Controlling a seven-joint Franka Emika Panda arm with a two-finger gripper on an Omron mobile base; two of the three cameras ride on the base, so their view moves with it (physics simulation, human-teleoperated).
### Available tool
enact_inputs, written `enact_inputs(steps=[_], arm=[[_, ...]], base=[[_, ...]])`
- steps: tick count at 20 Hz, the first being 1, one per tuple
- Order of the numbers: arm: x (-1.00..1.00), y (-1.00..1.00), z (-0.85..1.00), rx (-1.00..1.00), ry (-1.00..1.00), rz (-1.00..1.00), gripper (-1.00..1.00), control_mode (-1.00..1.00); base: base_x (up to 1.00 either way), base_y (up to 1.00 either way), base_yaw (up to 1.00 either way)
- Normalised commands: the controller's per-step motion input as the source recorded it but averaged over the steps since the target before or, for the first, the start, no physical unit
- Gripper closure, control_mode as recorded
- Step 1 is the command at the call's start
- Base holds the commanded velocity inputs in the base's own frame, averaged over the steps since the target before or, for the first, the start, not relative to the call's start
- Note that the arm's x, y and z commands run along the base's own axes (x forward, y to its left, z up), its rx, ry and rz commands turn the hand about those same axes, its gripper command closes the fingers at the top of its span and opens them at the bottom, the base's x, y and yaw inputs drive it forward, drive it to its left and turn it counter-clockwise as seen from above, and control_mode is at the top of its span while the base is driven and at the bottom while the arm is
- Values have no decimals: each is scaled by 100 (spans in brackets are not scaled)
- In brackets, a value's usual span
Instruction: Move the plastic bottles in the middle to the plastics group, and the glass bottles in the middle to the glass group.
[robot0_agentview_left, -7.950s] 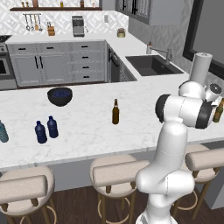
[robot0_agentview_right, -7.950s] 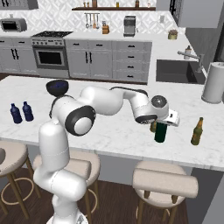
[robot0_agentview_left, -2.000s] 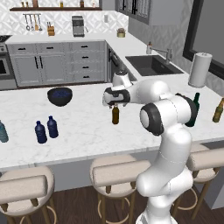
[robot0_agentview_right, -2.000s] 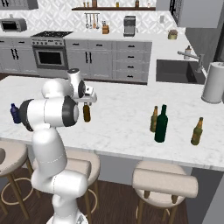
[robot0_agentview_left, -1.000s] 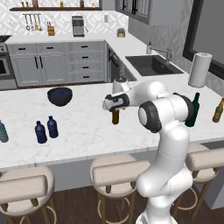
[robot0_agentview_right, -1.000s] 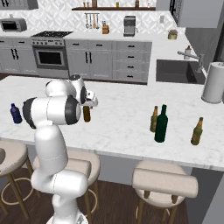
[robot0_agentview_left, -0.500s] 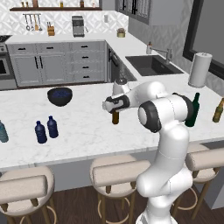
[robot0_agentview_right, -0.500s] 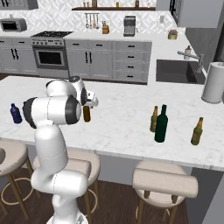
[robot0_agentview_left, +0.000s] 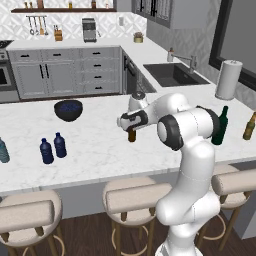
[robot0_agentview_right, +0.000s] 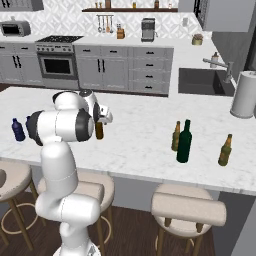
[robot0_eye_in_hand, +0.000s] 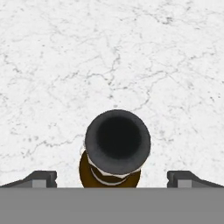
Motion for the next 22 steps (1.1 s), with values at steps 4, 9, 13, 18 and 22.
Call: enact_inputs(steps=[4, 9, 13, 18, 22], arm=[[0, 2, 0, 0, 0, 0, -100, -100], [4, 3, -7, 0, 0, 0, -100, -100], [2, 1, -10, 0, 0, 0, -100, -100], [2, 0, -2, 0, 0, 0, -100, -100], [0, 0, 0, 0, 0, 0, -100, -100]], base=[[0, 0, 0], [0, 0, 0], [0, 0, 0], [0, 0, 0], [0, 0, 0]])
